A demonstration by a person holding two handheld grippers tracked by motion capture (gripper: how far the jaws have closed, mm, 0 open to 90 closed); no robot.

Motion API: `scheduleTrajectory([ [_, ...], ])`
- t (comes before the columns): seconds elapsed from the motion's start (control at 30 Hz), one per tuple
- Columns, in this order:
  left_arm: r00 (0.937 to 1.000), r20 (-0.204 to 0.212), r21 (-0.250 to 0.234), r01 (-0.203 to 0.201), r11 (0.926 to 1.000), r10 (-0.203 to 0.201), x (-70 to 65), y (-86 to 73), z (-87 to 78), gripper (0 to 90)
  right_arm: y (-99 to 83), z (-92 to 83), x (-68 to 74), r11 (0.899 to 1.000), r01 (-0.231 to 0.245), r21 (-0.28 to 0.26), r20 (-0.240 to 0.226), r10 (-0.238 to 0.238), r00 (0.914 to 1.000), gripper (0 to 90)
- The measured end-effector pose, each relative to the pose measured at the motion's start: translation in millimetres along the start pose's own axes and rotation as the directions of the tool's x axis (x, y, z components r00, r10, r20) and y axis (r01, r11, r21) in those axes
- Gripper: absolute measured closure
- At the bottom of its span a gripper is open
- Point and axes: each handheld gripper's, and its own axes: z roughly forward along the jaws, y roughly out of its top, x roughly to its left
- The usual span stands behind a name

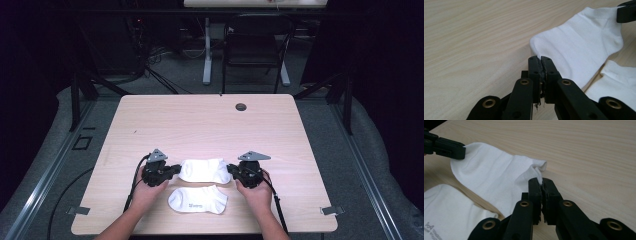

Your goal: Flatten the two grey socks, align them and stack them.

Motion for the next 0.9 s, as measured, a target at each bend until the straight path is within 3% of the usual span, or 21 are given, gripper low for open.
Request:
scheduleTrajectory([
  [0.17,0.9999,0.001,-0.015,-0.012,0.9998,0.012,-3.5,2.1,-14.1,87.4,8.1,-7.8,9.5,1.0,0.015,-0.012,-0.038,-0.015,0.9992,86.7],
  [0.6,0.9998,-0.016,-0.016,-0.011,0.9998,0.011,-8.1,3.3,-25.3,87.4,13.0,-12.9,18.6,0.999,0.042,0.019,-0.044,-0.042,0.9982,86.7],
  [0.8,0.9999,-0.006,0.011,-0.01,0.9999,0.01,-13.6,5.2,-28.5,87.2,14.8,-19.9,22.2,0.998,0.049,0.034,-0.049,-0.047,0.9977,86.7],
  [0.9,0.9996,-0.008,0.015,-0.025,0.9996,0.025,-15.8,4.8,-33.5,87.2,14.7,-23.3,25.9,0.996,0.077,0.05,-0.049,-0.074,0.996,86.6],
])
